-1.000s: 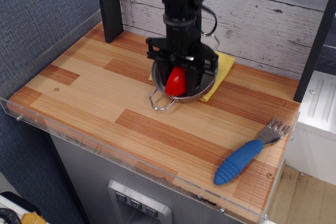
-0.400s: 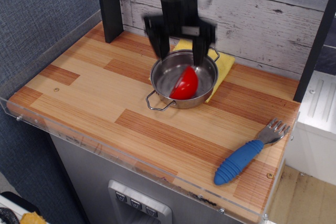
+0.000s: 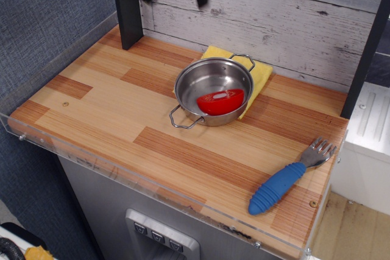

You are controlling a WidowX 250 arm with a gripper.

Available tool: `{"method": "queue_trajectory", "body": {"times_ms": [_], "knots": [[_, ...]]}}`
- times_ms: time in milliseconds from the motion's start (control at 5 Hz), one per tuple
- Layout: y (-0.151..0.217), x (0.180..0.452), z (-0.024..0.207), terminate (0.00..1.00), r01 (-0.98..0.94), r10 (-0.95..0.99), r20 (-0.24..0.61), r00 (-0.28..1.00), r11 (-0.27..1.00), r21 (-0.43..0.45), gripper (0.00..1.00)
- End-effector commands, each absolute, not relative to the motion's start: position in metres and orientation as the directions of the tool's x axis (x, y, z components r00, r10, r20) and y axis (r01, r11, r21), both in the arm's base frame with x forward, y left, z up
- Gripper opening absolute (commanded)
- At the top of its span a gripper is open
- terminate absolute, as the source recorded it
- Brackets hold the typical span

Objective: Put the pepper inside the pan

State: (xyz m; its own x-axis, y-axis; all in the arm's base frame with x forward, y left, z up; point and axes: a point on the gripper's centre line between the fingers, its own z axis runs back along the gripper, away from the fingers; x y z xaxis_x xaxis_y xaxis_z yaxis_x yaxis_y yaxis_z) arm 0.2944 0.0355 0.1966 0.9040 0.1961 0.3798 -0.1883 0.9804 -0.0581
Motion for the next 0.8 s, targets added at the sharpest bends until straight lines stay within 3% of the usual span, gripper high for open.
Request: {"method": "queue_trajectory", "body": {"times_ms": [0, 600], "knots": [[0.049, 0.234, 0.189, 0.0, -0.145, 0.143, 0.379, 0.914, 0.989, -0.023, 1.0], [0.059, 0.246, 0.161, 0.0, -0.042, 0.04, 0.28, 0.959, 0.999, 0.002, 1.0]]}}
